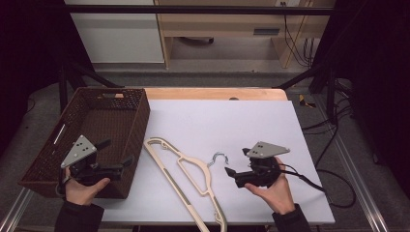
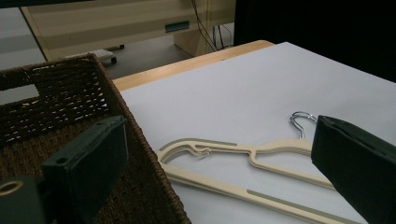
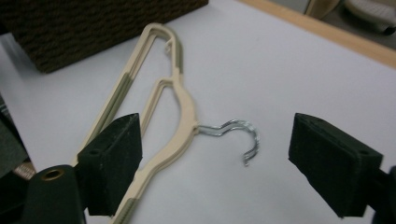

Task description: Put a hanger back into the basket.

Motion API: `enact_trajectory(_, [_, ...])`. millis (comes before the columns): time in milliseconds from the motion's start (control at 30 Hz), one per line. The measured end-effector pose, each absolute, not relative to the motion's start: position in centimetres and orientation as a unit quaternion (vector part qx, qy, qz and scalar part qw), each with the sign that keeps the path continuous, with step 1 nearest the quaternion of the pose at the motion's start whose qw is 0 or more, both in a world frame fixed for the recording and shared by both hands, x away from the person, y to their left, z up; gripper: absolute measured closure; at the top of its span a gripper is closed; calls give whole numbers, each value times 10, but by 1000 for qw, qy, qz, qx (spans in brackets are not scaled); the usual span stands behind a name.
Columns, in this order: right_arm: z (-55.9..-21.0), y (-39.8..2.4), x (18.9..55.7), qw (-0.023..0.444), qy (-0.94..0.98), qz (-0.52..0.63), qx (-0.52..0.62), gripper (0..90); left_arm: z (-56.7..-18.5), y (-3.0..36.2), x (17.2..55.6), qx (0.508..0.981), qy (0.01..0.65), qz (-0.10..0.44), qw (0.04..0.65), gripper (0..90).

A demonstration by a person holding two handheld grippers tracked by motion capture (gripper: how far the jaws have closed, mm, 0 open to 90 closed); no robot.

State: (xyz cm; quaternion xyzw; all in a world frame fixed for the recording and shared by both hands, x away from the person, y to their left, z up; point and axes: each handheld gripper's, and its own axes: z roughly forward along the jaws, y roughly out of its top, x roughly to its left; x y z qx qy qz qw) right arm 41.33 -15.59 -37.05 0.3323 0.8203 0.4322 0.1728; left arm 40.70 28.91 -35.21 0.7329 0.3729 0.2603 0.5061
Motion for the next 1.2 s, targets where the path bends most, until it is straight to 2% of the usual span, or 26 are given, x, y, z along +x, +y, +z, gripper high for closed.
enact_trajectory(67, [-379,-147,413,147,827,429,334,205,-352,290,407,733,373,261,505,34])
enact_trajectory(333, [-410,-122,412,103,857,378,335,237,-351,291,407,733,373,262,504,35])
enact_trajectory(600, [-436,-106,408,54,875,344,337,316,-352,291,408,735,375,262,501,35])
enact_trajectory(667, [-441,-101,407,39,875,334,348,360,-353,292,408,735,375,262,501,35])
enact_trajectory(1067, [-461,-93,410,28,889,293,350,577,-352,291,408,734,375,261,503,38])
enact_trajectory(1200, [-460,-93,411,5,887,292,359,667,-352,292,408,734,375,261,503,39])
